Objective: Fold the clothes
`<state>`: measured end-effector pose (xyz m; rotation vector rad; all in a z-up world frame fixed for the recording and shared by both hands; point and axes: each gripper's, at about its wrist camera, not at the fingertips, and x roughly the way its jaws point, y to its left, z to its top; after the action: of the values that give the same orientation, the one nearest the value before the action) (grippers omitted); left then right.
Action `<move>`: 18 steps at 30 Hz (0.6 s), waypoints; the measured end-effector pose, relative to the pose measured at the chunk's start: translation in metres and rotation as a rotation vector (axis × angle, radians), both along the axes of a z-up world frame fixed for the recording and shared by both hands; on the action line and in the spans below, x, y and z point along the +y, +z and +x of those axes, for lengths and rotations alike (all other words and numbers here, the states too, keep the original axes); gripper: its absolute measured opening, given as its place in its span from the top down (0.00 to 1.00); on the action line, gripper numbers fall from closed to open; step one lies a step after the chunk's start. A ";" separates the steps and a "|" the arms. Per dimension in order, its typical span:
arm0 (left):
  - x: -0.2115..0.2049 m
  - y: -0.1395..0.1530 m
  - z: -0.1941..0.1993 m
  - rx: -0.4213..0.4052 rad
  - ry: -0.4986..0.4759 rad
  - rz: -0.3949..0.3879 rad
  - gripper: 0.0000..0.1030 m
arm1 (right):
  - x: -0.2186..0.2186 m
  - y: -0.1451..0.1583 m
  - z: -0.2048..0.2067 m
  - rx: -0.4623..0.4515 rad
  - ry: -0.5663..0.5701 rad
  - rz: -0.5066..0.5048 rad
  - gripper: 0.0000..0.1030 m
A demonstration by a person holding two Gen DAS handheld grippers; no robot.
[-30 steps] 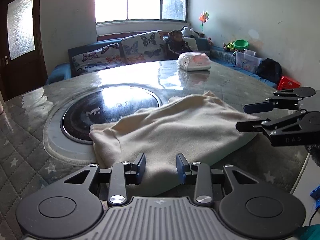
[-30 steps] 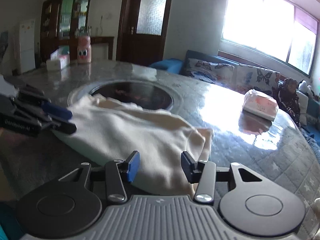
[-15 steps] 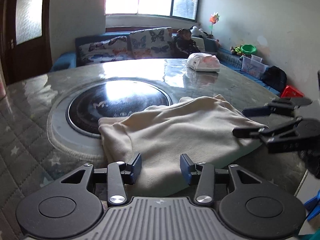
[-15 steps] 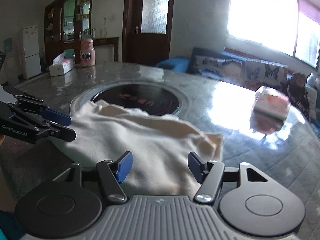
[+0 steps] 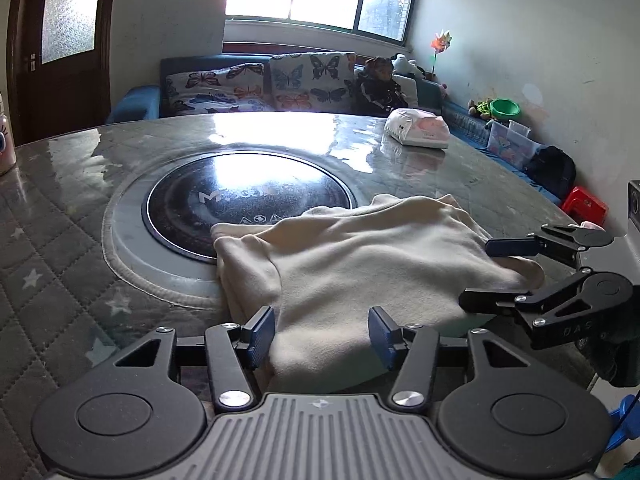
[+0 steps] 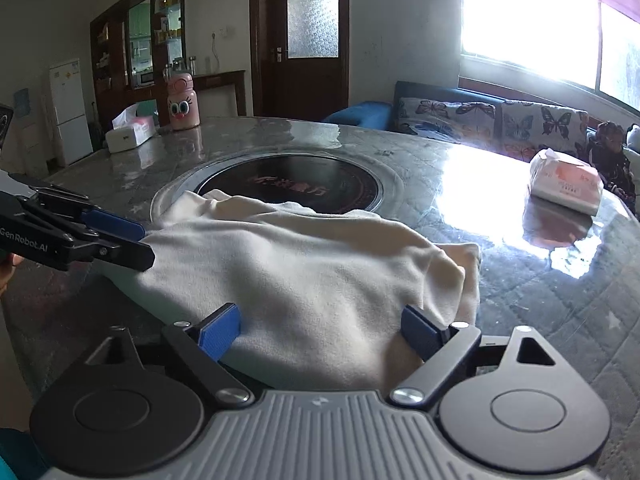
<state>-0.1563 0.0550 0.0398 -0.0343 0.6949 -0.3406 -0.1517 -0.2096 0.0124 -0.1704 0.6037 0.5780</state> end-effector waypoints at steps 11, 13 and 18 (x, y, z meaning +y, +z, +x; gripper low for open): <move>0.014 0.003 -0.004 -0.006 0.070 0.005 0.36 | 0.004 -0.004 -0.004 -0.015 0.000 -0.011 0.00; 0.018 0.002 -0.007 -0.007 0.097 0.004 0.36 | 0.004 -0.005 -0.004 -0.016 -0.001 -0.007 0.00; 0.032 -0.001 -0.013 0.007 0.152 -0.016 0.37 | 0.004 -0.006 -0.005 -0.015 0.000 -0.003 0.00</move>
<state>-0.1691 0.0870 0.0385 -0.1028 0.6922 -0.2005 -0.1568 -0.2056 0.0062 -0.1780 0.5899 0.5752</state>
